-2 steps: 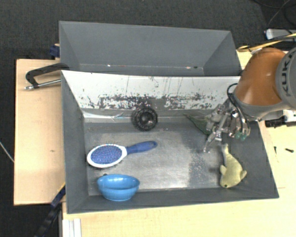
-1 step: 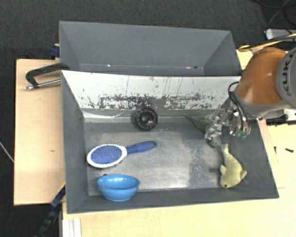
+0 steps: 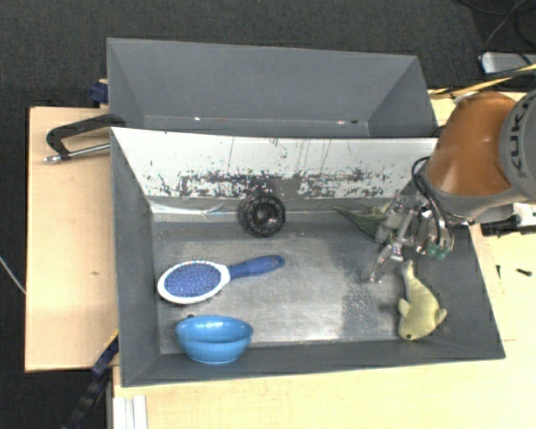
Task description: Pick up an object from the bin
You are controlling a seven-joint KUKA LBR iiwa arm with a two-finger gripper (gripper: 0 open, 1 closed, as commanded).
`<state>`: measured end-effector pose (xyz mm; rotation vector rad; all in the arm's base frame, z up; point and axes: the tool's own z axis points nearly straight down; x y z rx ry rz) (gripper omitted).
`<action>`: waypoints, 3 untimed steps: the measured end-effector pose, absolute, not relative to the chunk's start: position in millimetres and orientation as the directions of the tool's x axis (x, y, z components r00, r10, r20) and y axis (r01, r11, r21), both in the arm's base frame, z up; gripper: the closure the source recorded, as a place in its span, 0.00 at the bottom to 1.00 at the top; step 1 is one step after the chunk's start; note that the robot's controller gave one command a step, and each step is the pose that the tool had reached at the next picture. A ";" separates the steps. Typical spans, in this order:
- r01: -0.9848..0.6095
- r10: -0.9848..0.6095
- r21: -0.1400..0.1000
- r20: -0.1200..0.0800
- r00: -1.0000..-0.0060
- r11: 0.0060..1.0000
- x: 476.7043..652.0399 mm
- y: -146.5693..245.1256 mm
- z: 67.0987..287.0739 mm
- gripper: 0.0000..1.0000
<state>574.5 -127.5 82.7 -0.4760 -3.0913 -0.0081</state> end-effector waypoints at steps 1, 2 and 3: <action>0.303 0.303 0.001 -0.002 -0.953 0.953 577.2 -130.0 82.6 1.00; 0.196 0.196 0.000 -0.016 -0.981 0.981 600.8 -124.1 162.7 1.00; 0.197 0.197 0.000 -0.007 -0.980 0.981 598.5 -123.9 158.1 0.00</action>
Offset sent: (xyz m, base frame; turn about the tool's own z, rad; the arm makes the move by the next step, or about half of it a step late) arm 0.0000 0.0000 0.0000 0.0000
